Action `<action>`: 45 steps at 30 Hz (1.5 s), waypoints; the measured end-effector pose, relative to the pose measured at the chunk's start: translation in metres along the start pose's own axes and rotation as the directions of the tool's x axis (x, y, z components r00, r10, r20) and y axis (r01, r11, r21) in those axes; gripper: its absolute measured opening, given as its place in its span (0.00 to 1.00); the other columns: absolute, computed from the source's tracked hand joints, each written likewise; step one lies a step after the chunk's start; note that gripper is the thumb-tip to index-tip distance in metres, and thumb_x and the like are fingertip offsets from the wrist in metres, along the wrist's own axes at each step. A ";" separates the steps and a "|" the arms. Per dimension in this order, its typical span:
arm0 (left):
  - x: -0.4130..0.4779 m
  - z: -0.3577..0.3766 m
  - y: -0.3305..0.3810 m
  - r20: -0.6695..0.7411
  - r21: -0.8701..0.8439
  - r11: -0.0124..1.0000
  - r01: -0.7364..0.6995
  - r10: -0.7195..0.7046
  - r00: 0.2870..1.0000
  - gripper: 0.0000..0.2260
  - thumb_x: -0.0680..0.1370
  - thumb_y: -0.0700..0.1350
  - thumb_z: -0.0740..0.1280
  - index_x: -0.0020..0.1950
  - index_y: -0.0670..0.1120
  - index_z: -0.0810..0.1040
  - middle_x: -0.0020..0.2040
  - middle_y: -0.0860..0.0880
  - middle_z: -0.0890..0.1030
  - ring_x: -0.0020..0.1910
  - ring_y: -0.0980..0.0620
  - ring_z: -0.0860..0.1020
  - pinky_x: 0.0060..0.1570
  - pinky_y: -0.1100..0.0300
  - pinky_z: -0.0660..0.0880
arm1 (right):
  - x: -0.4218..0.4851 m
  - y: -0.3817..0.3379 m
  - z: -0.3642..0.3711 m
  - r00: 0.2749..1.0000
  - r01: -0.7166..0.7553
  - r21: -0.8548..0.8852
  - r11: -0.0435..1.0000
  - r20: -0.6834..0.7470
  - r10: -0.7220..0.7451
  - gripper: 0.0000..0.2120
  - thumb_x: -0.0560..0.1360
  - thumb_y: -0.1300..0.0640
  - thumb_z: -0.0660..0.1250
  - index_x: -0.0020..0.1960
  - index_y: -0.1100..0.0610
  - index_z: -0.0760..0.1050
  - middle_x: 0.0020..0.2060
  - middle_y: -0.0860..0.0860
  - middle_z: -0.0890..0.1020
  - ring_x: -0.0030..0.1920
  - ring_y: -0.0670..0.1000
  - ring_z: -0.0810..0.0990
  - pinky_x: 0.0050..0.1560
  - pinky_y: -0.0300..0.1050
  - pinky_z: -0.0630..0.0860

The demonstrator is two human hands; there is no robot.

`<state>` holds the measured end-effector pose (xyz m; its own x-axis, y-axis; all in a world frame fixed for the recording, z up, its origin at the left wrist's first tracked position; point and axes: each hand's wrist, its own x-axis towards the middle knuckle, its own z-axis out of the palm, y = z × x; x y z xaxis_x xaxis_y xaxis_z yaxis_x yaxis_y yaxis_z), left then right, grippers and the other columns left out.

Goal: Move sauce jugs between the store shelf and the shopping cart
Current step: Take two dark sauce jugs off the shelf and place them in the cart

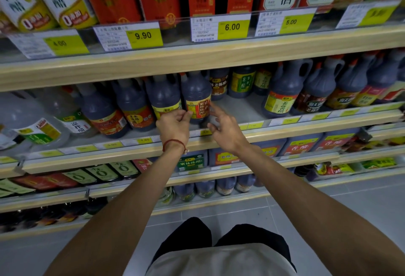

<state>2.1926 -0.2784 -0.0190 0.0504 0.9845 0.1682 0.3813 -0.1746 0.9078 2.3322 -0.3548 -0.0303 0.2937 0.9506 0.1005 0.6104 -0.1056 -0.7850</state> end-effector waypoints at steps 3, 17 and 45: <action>-0.009 -0.016 0.000 0.114 0.070 0.997 0.011 -0.019 0.993 0.11 0.77 0.44 0.74 0.57 0.41 0.85 0.50 0.47 0.87 0.48 0.53 0.84 0.54 0.60 0.80 | -0.010 -0.011 -0.008 1.000 0.016 -0.095 0.995 0.004 -0.016 0.26 0.80 0.65 0.66 0.77 0.55 0.70 0.71 0.54 0.77 0.71 0.56 0.75 0.72 0.53 0.72; -0.054 -0.152 -0.008 0.344 0.767 0.562 -0.311 0.050 0.938 0.19 0.76 0.55 0.61 0.59 0.45 0.80 0.54 0.45 0.80 0.54 0.40 0.78 0.44 0.48 0.78 | -0.064 -0.119 0.033 0.961 0.266 -0.362 0.893 0.025 -0.276 0.18 0.70 0.50 0.64 0.54 0.55 0.85 0.50 0.50 0.85 0.54 0.55 0.81 0.52 0.51 0.80; -0.205 -0.596 -0.115 -0.399 0.811 0.392 0.434 -0.172 0.901 0.29 0.79 0.67 0.51 0.68 0.49 0.75 0.63 0.49 0.79 0.64 0.44 0.74 0.68 0.43 0.67 | -0.182 -0.432 0.354 0.631 0.754 -0.141 0.642 0.428 -0.647 0.20 0.74 0.43 0.67 0.60 0.52 0.82 0.55 0.47 0.81 0.59 0.52 0.76 0.62 0.51 0.70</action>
<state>1.5876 -0.4712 0.0708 -0.3888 0.9093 0.1483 0.9199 0.3741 0.1178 1.7543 -0.3785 0.0742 -0.5244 0.7933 0.3092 0.7170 0.6073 -0.3422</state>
